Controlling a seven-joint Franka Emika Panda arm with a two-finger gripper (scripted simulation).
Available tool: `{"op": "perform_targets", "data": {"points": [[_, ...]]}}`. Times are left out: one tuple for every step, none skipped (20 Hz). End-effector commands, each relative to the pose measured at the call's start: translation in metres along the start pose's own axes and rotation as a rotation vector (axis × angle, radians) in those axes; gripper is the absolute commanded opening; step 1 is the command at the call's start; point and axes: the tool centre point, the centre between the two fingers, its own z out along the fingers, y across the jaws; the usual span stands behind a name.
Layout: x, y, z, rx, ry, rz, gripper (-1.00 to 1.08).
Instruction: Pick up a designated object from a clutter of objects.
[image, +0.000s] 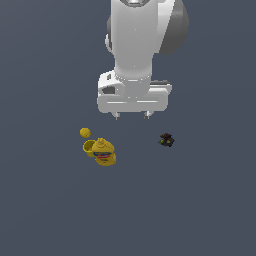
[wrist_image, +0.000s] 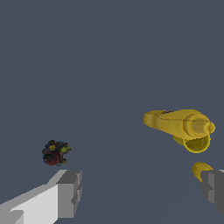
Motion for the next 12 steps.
{"op": "perform_targets", "data": {"points": [[0.0, -0.006, 0.008, -0.005, -0.001, -0.042, 1.0], [0.0, -0.009, 0.012, -0.007, -0.001, -0.063, 1.0], [0.0, -0.012, 0.016, -0.01, -0.001, -0.086, 1.0], [0.0, -0.015, 0.02, -0.012, -0.002, -0.112, 1.0], [0.0, -0.019, 0.025, -0.015, -0.002, -0.139, 1.0], [0.0, -0.023, 0.031, -0.018, -0.002, -0.169, 1.0], [0.0, -0.028, 0.036, -0.021, -0.003, -0.201, 1.0], [0.0, -0.032, 0.042, -0.024, -0.003, -0.235, 1.0], [-0.001, -0.037, 0.048, -0.026, -0.004, -0.271, 1.0], [-0.002, -0.043, 0.055, -0.029, -0.004, -0.31, 1.0], [-0.003, -0.048, 0.062, -0.032, -0.005, -0.35, 1.0], [-0.004, -0.054, 0.069, -0.035, -0.005, -0.391, 1.0]]}}
